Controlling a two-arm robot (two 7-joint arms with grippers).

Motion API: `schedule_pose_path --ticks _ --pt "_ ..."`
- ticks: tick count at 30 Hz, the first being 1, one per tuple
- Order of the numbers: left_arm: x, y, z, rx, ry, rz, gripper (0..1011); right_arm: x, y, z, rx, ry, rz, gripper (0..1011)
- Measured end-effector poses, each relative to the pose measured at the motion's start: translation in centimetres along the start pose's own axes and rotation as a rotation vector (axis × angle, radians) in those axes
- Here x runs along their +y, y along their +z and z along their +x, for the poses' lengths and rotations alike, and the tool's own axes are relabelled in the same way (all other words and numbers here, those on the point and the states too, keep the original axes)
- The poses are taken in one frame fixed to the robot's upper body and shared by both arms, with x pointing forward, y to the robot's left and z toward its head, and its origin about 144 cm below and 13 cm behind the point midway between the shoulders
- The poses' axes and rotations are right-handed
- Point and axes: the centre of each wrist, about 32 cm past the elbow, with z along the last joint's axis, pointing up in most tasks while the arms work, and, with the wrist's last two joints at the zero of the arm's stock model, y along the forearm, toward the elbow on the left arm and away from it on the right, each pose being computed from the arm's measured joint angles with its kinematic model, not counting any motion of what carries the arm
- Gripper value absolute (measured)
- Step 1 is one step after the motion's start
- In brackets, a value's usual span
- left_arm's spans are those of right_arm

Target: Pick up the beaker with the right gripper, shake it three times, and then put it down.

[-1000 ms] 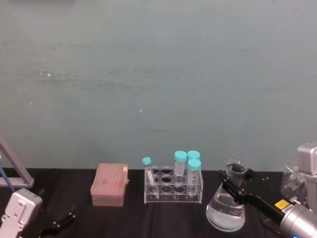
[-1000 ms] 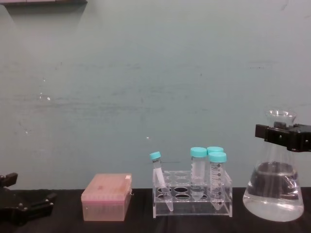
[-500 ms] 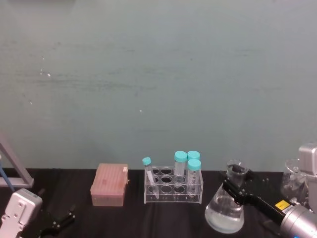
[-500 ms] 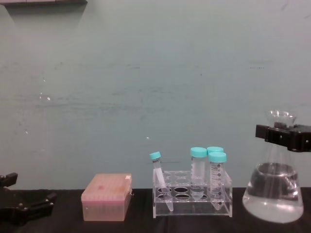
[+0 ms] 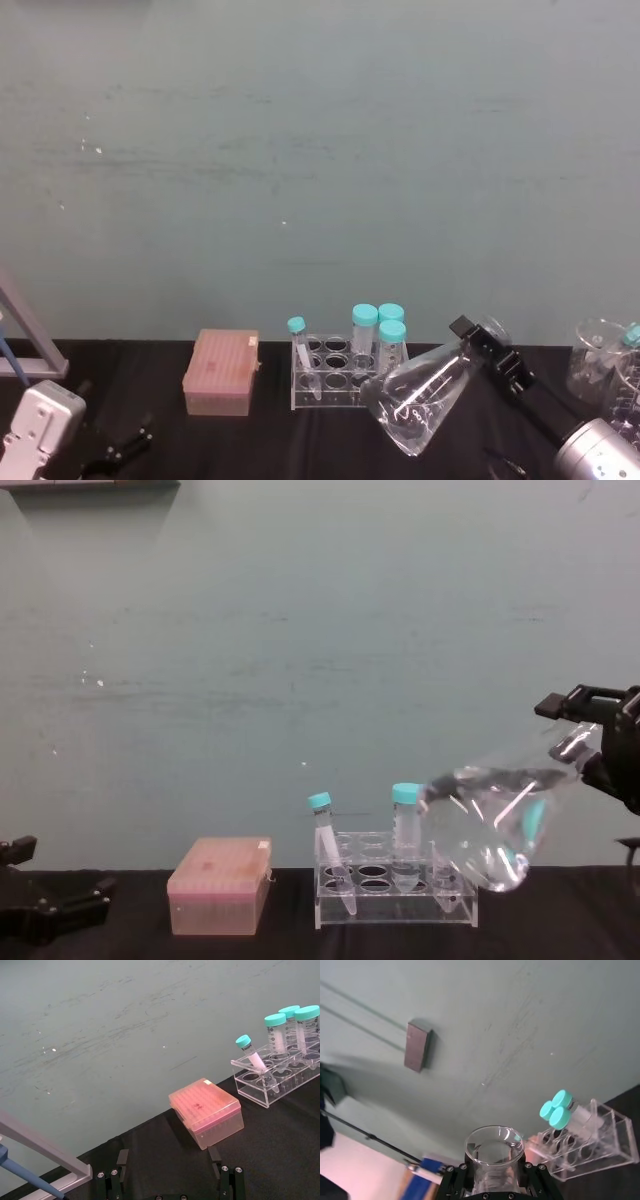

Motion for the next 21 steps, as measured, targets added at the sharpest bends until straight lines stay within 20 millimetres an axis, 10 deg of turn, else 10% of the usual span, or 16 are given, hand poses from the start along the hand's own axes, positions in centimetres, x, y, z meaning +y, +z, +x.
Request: schedule_pose_path --ticks 9,21 --pt "0.0 0.0 0.0 0.000 0.000 0.000 1000 -0.2 0.6 0.1 -0.105 -0.038 -0.013 458" --pt "0.0 0.0 0.0 0.000 0.000 0.000 1000 -0.6 4.3 -0.4 -1.321 -0.010 -0.125 458"
